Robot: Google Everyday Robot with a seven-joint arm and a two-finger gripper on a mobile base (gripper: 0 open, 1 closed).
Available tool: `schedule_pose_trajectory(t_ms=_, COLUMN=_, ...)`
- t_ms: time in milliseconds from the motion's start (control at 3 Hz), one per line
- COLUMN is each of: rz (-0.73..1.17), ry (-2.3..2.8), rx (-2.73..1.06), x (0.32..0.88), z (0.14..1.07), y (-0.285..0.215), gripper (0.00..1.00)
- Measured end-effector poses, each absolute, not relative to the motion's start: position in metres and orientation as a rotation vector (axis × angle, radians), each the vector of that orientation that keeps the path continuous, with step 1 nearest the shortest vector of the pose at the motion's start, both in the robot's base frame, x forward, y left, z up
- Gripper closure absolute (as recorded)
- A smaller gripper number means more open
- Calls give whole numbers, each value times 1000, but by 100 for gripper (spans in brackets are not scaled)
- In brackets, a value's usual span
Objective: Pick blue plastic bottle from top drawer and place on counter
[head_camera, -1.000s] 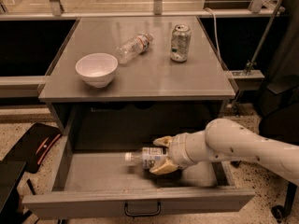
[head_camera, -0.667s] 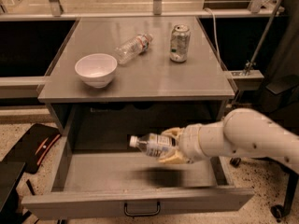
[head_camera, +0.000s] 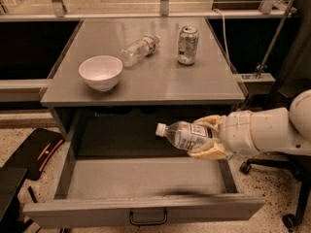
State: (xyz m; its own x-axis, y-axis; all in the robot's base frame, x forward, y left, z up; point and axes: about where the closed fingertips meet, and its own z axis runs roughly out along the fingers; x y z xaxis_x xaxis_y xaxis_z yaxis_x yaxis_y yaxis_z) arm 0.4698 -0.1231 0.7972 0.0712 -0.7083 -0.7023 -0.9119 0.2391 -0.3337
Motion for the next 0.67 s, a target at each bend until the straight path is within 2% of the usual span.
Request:
schedule_pose_trajectory(t_ms=333, rz=158, ry=1701, rx=-1469, x=465, z=855, y=-151, gripper=100)
schedule_pose_trajectory(t_ms=667, rz=-171, ry=1711, rx=-1308, x=441, z=982, y=-208, gripper=100)
